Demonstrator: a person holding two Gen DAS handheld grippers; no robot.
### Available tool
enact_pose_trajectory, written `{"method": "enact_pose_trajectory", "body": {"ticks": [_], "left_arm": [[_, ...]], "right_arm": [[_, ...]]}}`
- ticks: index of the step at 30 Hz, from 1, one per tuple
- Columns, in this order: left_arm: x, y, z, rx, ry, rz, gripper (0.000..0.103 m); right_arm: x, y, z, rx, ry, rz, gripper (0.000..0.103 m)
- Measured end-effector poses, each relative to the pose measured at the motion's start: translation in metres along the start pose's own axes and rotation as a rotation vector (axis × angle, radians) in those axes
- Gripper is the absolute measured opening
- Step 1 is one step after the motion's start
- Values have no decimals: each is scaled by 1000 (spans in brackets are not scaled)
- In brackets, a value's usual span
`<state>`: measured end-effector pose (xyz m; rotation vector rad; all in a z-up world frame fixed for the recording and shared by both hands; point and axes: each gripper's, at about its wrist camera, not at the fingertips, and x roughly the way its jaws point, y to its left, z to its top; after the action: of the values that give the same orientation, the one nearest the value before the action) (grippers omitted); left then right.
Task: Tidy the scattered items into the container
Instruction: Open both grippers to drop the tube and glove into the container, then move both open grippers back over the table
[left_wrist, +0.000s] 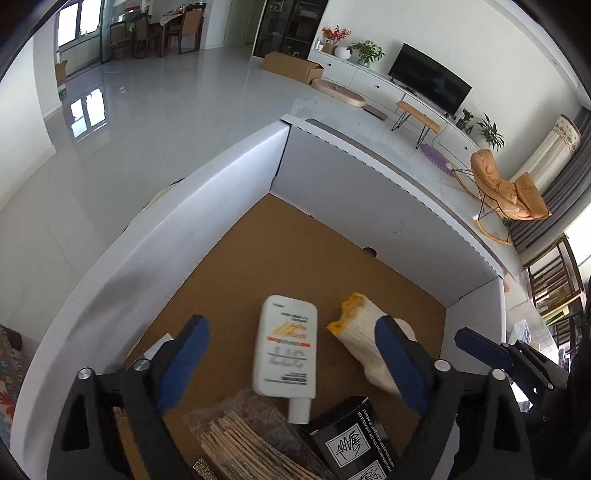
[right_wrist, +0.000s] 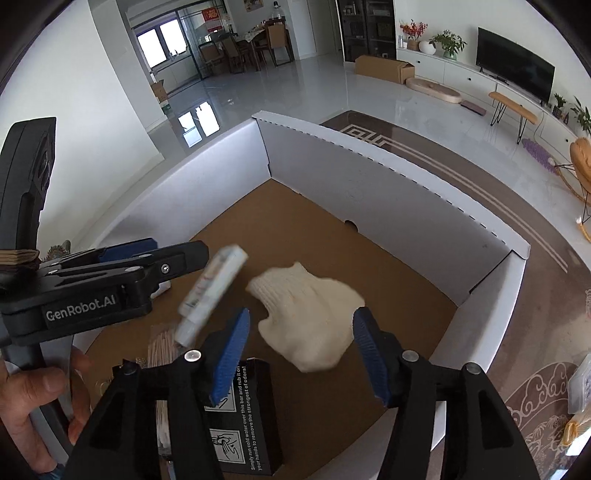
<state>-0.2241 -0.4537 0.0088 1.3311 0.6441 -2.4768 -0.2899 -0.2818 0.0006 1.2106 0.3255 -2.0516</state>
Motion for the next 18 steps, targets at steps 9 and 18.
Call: {"method": "enact_pose_trajectory", "body": {"ticks": [9, 18], "left_arm": [[-58, -38, -33, 78, -89, -38, 94], [-117, -180, -154, 381, -65, -301, 103]], "right_arm": [[-81, -25, -58, 43, -245, 14, 60], [-136, -138, -251, 188, -177, -269, 60]]}}
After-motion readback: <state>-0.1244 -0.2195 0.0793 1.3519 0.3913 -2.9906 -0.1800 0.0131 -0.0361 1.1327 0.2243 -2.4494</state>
